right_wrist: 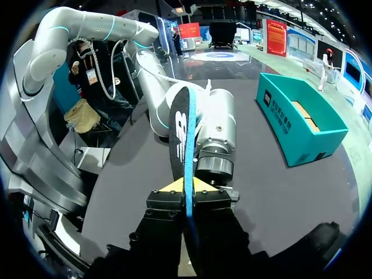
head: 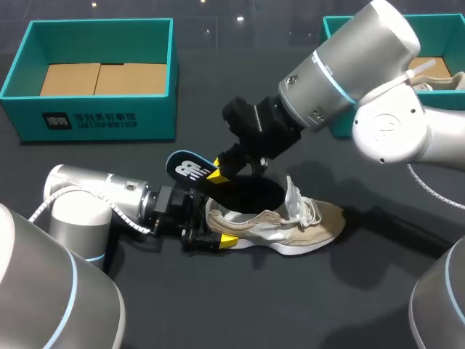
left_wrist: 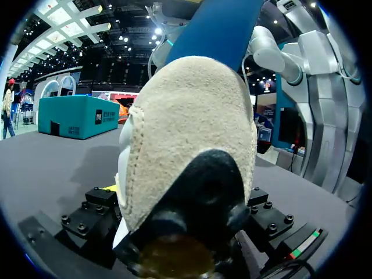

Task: Take the shoe out of the shoebox, open the shoe tongue, remove and reinsert the insole, then place the shoe into the shoebox

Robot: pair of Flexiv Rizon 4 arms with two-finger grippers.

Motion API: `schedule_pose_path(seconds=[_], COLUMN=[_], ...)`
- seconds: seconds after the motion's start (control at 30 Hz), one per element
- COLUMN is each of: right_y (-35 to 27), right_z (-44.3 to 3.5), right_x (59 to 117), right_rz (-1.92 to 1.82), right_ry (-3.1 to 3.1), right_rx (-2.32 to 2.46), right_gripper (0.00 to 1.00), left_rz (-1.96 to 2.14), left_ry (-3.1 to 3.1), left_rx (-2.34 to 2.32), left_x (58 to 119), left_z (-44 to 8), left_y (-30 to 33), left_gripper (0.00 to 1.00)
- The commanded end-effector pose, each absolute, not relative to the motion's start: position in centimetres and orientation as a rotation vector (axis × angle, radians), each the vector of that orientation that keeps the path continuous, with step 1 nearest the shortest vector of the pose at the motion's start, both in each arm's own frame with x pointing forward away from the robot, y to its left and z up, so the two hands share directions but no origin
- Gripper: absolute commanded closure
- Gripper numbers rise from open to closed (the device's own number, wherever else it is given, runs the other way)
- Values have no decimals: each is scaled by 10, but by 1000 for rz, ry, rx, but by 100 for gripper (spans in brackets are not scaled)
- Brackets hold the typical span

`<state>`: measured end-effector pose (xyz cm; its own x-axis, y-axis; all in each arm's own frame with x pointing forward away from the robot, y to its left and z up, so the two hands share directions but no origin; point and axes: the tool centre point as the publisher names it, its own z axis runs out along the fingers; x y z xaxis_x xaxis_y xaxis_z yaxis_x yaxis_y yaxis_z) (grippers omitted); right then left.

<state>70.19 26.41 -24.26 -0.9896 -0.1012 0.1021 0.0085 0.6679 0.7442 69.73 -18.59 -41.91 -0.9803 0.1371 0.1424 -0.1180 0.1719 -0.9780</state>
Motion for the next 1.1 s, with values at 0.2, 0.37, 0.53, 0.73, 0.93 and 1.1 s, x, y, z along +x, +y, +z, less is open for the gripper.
schedule_pose_path(seconds=[0.2,0.37,0.53,0.73,0.93,1.1], right_y=[249,245,245,235,188,154], right_z=[-181,-174,-174,-171,-132,-111], right_x=[681,679,679,679,665,654], right_rz=[-1580,-1606,-1606,-1668,-1775,-1760], right_ry=[-2571,-2542,-2542,-2540,-2471,-2414], right_rx=[106,103,103,30,12,19], right_gripper=[100,100,100,100,100,100], left_rz=[1904,1904,1904,1904,1904,1904], left_ry=[-2245,-2245,-2245,-2245,-2245,-2245], left_rx=[-17,-17,-17,-17,-17,-17], left_x=[696,696,696,696,696,696], left_z=[-421,-421,-421,-421,-421,-421], left_y=[-185,-185,-185,-185,-185,-185], left_gripper=[100,100,100,100,100,100])
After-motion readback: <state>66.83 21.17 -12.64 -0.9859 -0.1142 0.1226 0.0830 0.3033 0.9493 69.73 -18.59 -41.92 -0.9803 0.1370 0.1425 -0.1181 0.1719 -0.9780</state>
